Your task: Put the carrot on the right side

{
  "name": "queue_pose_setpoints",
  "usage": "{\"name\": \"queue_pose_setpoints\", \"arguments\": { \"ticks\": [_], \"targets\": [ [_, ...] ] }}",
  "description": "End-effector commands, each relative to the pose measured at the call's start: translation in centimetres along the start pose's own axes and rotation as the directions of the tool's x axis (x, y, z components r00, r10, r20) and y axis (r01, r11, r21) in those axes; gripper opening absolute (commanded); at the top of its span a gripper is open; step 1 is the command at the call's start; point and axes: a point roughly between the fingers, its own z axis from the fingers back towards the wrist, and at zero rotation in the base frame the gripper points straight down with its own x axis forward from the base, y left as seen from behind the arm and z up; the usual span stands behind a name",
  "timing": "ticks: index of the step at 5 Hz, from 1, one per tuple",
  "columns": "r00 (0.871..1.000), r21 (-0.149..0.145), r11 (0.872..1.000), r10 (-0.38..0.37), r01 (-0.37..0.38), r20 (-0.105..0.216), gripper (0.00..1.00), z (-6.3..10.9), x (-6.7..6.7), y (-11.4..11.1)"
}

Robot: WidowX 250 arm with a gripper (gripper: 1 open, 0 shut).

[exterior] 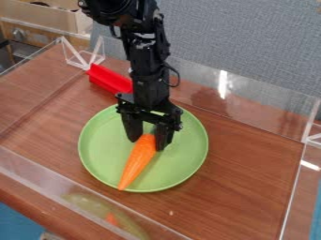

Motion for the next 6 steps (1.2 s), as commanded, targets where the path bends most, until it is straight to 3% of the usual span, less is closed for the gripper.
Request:
{"name": "queue_pose_setpoints", "arguments": {
  "ticks": [1, 3, 6],
  "targets": [
    [0.997, 0.016, 1.0, -0.022, 0.021, 0.07, 0.0, 1.9, 0.3, -0.6],
    [0.99, 0.033, 0.995, -0.1, 0.097, 0.095, 0.0, 3.8, 0.1, -0.1],
    [0.99, 0.037, 0.996, -0.089, 0.085, 0.105, 0.0, 3.7, 1.6, 1.7]
  ]
}}
